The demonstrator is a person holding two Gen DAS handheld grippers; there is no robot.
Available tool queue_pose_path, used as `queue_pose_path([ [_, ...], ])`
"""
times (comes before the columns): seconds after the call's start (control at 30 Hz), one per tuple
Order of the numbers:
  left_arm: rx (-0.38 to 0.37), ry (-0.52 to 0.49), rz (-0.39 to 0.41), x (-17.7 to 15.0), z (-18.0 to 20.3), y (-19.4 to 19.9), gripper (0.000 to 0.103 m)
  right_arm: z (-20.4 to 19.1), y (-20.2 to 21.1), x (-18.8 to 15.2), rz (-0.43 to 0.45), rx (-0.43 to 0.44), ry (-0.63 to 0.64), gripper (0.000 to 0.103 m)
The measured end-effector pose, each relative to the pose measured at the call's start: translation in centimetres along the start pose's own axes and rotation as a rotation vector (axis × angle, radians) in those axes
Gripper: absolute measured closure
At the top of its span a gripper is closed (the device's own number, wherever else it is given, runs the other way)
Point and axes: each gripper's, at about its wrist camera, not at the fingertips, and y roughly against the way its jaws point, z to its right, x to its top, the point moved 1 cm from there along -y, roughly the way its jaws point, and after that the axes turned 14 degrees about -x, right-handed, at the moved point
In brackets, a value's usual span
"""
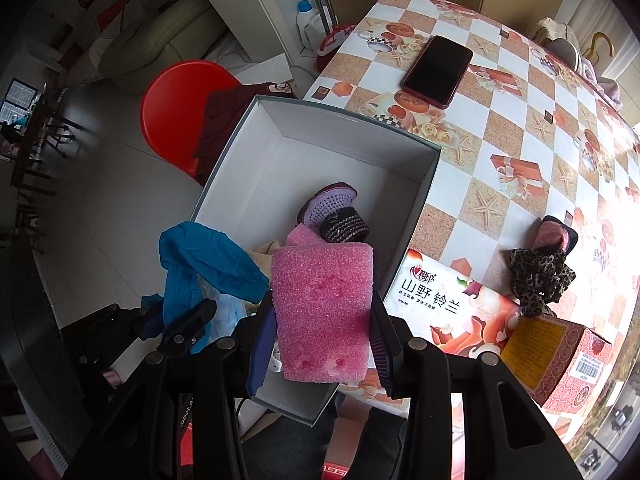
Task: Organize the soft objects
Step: 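Carry the pink sponge with the right tool over the box while the left tool carries the blue glove, then open the left tool to drop the blue glove while the right tool drops the pink sponge into the box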
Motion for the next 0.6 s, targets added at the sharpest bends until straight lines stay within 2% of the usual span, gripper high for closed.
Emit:
queue_pose_path([
  [0.2,0.005,0.003,-0.012,0.03,-0.14,-0.44,0.086,-0.21,-0.52,0.23,-0.010,-0.001,0.001,0.059],
  [0.27,0.004,0.005,-0.013,0.02,-0.18,-0.52,0.083,-0.23,-0.61,0.25,-0.010,0.000,0.001,0.059],
  [0.33,0.003,0.007,-0.008,0.03,-0.17,-0.49,0.073,-0.29,-0.57,0.29,-0.007,0.001,0.002,0.059],
  [0.4,0.011,0.008,0.005,-0.01,-0.16,-0.34,0.049,-0.30,-0.53,0.33,-0.006,0.000,0.004,0.059],
  [0.43,0.018,0.006,0.012,0.01,-0.12,-0.23,0.041,-0.31,-0.53,0.35,-0.005,0.000,0.005,0.059],
  [0.47,0.024,0.003,0.020,-0.02,-0.10,-0.14,0.029,-0.31,-0.52,0.38,-0.006,0.001,0.005,0.059],
  [0.5,0.028,0.001,0.027,-0.02,-0.06,-0.04,0.024,-0.29,-0.51,0.42,-0.007,0.002,0.006,0.059],
  [0.57,0.025,0.001,0.024,-0.06,-0.09,-0.06,0.024,-0.20,-0.48,0.47,-0.011,-0.002,0.003,0.057],
  [0.6,0.018,0.013,0.016,-0.06,-0.19,-0.17,0.023,-0.11,-0.46,0.51,-0.013,-0.004,-0.001,0.039],
])
